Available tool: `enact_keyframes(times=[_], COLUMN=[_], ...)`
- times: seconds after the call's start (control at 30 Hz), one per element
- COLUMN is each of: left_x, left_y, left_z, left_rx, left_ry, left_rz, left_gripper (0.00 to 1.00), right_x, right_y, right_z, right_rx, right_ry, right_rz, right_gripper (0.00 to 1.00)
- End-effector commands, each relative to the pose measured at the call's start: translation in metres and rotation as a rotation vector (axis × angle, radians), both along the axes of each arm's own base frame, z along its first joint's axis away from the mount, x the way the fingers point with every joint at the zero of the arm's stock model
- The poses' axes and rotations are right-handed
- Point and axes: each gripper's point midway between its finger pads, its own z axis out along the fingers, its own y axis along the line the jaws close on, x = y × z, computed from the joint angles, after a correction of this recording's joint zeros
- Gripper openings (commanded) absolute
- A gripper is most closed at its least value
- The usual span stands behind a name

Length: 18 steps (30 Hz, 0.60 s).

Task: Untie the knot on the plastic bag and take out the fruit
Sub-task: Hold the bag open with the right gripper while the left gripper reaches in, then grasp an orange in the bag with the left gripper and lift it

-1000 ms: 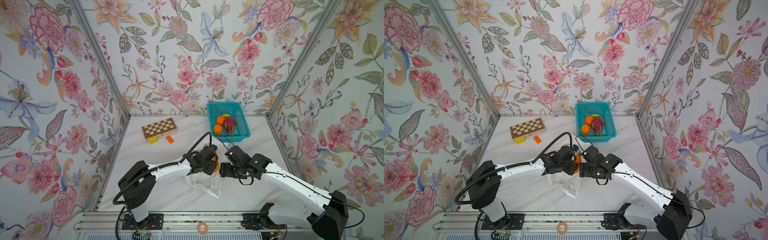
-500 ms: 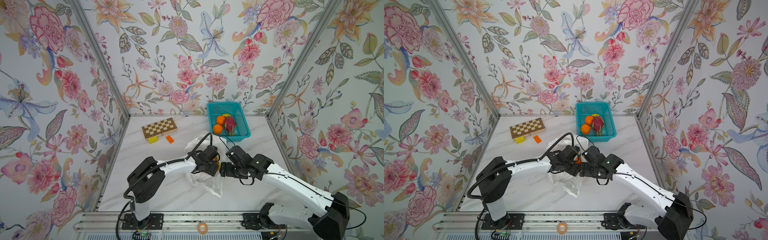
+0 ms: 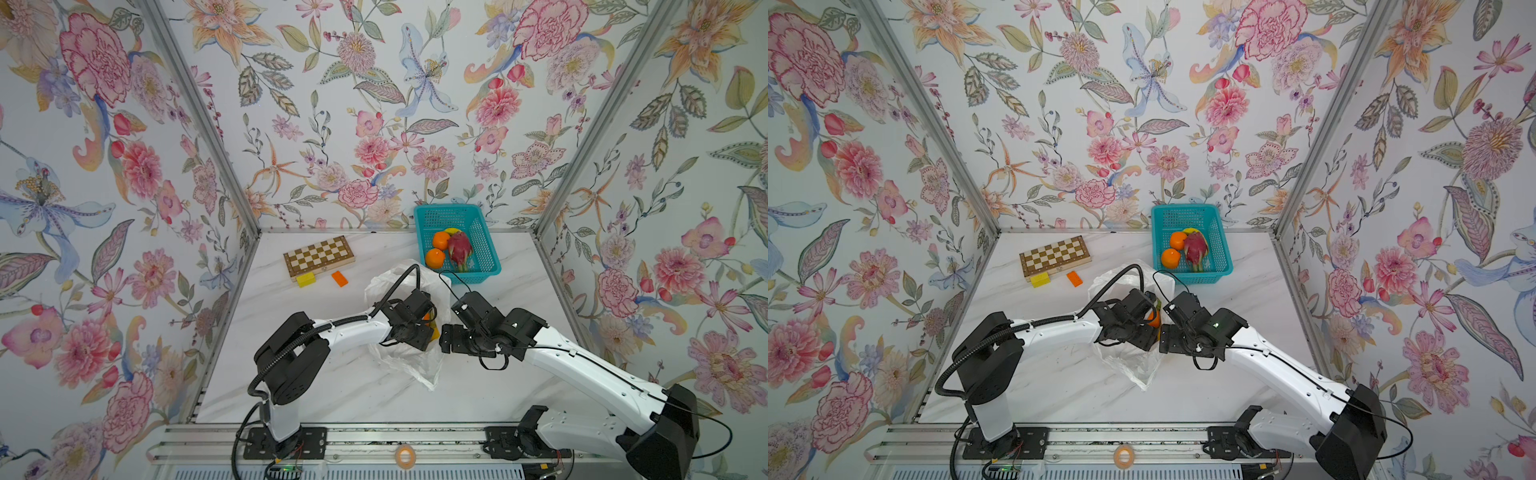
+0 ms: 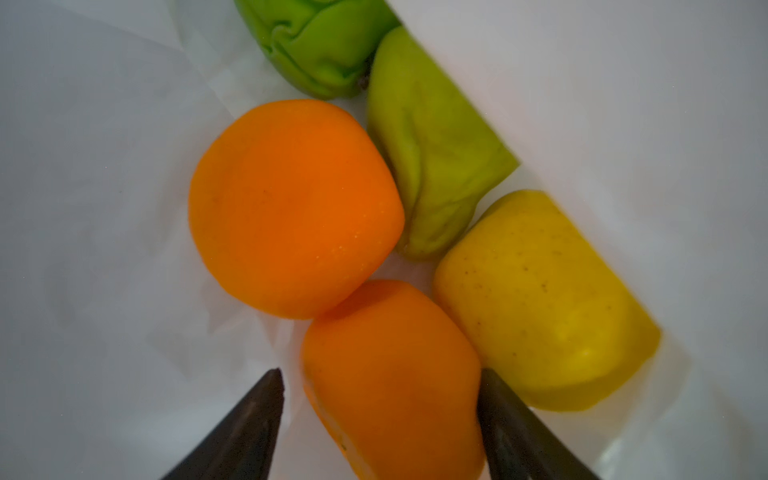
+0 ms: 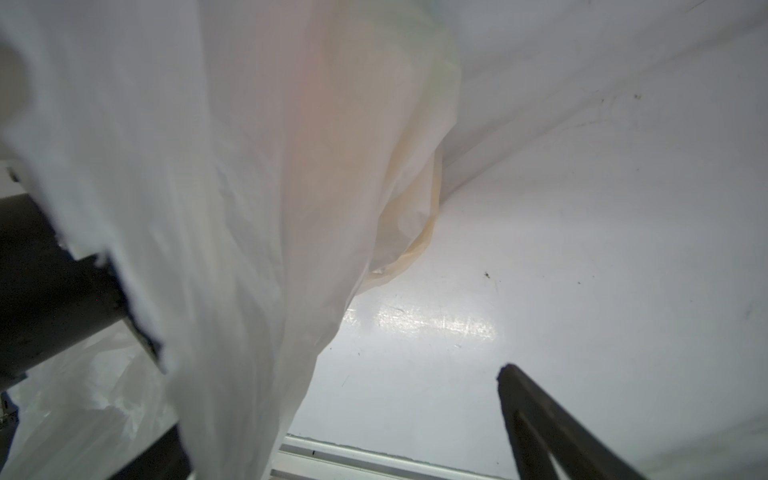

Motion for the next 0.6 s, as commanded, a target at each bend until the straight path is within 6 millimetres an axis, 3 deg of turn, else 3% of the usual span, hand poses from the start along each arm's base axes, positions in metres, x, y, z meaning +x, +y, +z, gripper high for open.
enact_keyframes(times=[0.0,0.1,0.4,0.57], left_x=[-0.001,0.002,0.004,0.005], left_y=[0.019,0.016,0.023,0.028], left_z=[-0.021,-0.021,-0.015,0.0], left_rx=[0.108,0.104,0.097,0.073], left_ry=[0.042,0.034,0.019,-0.018], left_rz=[0.017,0.015,0.029,0.041], left_gripper=[0.82,0.79,0.49,0.46], right_x=[0.005,0.005,0.007,0.01], right_y=[0.005,0.005,0.008,0.019], right_z=[0.009,0.01,0.015,0.028], right_rx=[0.017,0.019,0.025,0.091], right_ry=[-0.032,-0.036,-0.046,-0.084], right_rz=[-0.003,-0.002,0.0,0.032], right_gripper=[0.92,0.92,0.92,0.94])
